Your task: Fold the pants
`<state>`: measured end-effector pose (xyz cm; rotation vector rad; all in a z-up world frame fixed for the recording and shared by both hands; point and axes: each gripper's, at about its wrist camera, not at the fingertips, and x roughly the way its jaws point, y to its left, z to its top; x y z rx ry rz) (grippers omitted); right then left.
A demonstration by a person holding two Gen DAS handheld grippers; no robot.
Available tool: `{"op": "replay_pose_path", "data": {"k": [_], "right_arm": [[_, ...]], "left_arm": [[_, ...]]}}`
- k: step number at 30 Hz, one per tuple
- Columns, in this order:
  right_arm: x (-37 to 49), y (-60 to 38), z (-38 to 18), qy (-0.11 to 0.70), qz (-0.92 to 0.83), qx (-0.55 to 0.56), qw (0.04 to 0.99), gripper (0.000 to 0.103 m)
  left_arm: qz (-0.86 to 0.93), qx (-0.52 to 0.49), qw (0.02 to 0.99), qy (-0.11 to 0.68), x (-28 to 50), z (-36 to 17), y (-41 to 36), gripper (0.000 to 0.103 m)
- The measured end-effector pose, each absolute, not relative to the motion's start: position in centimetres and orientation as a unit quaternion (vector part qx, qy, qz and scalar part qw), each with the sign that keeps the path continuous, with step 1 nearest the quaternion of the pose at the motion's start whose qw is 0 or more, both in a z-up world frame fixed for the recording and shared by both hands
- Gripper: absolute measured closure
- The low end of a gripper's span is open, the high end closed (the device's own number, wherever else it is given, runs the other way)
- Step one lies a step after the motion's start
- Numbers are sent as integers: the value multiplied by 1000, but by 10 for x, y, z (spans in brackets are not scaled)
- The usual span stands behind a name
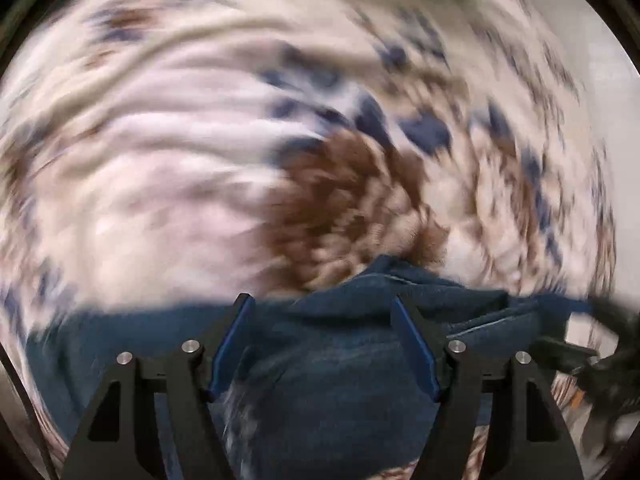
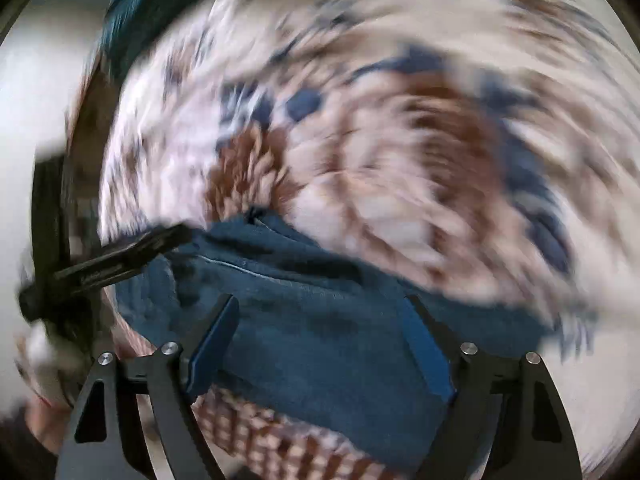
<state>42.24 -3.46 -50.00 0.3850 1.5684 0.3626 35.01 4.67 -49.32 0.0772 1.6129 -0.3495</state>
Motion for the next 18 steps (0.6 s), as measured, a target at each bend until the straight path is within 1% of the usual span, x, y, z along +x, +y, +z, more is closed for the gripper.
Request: {"op": "replay_pose_path", "data": {"k": [3,4,5,6,7,9,11,12,13,14,15,16,17,18], "right_arm": [[449,10,-534,728,229,83,641,19],[451,20,-543,733,242,52,633,24],[452,27,-549,732,246,22,636,37],[453,29,-552,730,243,7,639,74],[455,25,-556,729,233,11,643,83],[464,-13,-573,739,189,159,627,83],[460,-41,-591,742,160,285,585,83],[459,-45,-593,743,156,306,575,83],[459,-39,-588,745,166,282,581,82],[462,-28,-576,746,180,225,601,80],[463,-13,-563,740,193,161,624,71],[465,6,-548,726,222,101,644,51],[468,31,-537,711,259,42,652,40],[469,46,-533,706,273,11,653,26]], "left_arm": [[-190,101,646,733,357,-520,28,35],[-200,119,638,734,359,-525,25,33],[-205,119,629,740,363,-531,25,33],[-205,103,625,746,369,-532,29,33],[-199,77,627,749,378,-529,36,33],[-172,40,657,732,394,-511,54,35],[-150,1,672,725,403,-496,76,35],[-132,-14,687,715,405,-485,89,35],[-122,-20,700,704,405,-477,98,34],[-105,-13,715,691,402,-467,107,34],[-91,-7,727,680,400,-466,113,34],[-83,-7,739,668,394,-461,120,34],[-74,-6,746,661,388,-459,128,34],[-64,-4,750,658,383,-458,133,34]]}}
